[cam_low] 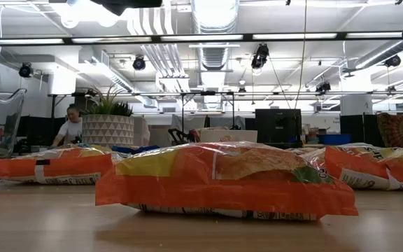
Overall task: Sort Maruchan noodles
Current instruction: Put the top orange noodle pack into the pink bin
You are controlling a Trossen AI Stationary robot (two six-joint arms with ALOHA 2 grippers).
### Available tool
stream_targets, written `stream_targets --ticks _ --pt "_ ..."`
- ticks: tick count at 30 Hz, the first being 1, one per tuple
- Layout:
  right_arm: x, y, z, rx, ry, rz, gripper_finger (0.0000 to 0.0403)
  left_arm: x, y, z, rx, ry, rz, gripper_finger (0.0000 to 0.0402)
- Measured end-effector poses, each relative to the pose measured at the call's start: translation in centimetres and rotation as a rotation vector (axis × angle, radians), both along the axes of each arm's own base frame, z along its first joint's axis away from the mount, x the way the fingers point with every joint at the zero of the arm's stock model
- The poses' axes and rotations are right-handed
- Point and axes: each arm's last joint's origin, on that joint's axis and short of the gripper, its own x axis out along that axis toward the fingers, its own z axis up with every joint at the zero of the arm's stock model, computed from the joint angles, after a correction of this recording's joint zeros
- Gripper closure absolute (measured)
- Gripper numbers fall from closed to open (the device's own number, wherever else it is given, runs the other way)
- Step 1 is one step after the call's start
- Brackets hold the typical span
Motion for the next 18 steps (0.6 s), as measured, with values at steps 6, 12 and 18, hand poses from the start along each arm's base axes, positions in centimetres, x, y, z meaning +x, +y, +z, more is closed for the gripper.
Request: stream_targets --ticks 6,12,18 --pt "0.8 -0.7 1.3 -0.044 -0.049 -0.005 0.0292 0.0 0.0 0.0 0.0 -0.001 0.0 0.0402" --pt "1.7 -1.6 1.9 -0.056 -0.098 0.026 0.0304 0.0 0.0 0.0 -0.008 -0.004 0.002 0.0402" --pt "2.8 -2.7 4.6 -0.061 -0.23 -0.008 0.0322 0.0 0.0 0.0 -0.015 -0.006 0.004 0.0402"
